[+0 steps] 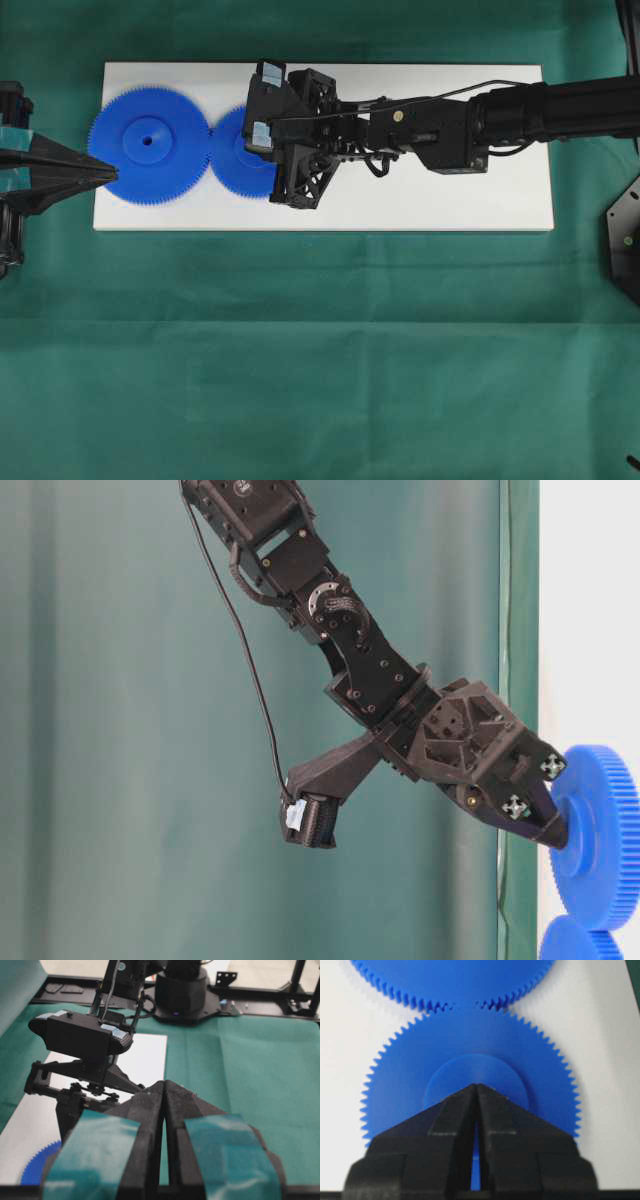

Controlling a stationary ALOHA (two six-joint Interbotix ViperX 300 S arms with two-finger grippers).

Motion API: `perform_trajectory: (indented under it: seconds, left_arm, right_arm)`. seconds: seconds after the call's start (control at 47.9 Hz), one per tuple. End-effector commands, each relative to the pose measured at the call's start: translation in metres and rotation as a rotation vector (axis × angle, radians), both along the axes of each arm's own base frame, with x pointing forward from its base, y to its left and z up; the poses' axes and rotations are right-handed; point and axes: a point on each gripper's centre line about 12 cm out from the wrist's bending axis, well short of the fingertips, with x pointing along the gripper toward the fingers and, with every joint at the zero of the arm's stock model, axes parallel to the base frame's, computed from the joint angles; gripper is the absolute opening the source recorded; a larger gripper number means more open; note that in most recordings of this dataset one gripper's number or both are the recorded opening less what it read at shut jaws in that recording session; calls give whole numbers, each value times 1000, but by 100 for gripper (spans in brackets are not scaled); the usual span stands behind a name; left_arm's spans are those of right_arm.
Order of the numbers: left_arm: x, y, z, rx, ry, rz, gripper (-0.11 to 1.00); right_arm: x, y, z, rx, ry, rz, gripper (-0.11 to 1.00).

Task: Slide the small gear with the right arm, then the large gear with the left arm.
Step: 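Slide the small blue gear back right to its starting spot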

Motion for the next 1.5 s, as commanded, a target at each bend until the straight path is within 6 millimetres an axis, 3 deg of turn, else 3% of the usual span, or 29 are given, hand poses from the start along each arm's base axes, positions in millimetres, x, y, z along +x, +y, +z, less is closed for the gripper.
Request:
perform_trajectory:
  seconds: [0.0,0.501,0.752,1.023,1.253,1.483]
  left_arm:
    - [1,0,4,-2,-17,2,0]
    - [0,0,3,-4,-14,2,0]
    - [0,0,2,-24,-12,2,0]
    - [-1,0,1,-27,-12,1,0]
    - [-5,0,4,-28,-34,1,0]
    - [-6,0,3,-28,-34,1,0]
  right_arm:
    - [4,3,11,-9,-28,11,51]
    - [3,3,13,-13,-27,13,50]
    - [-22,6,18,-9,0,7,51]
    - [-86,15,7,12,85,-5,50]
    - [-167,25,-2,63,158,-65,51]
    - [-244,31,7,190,88,-269,50]
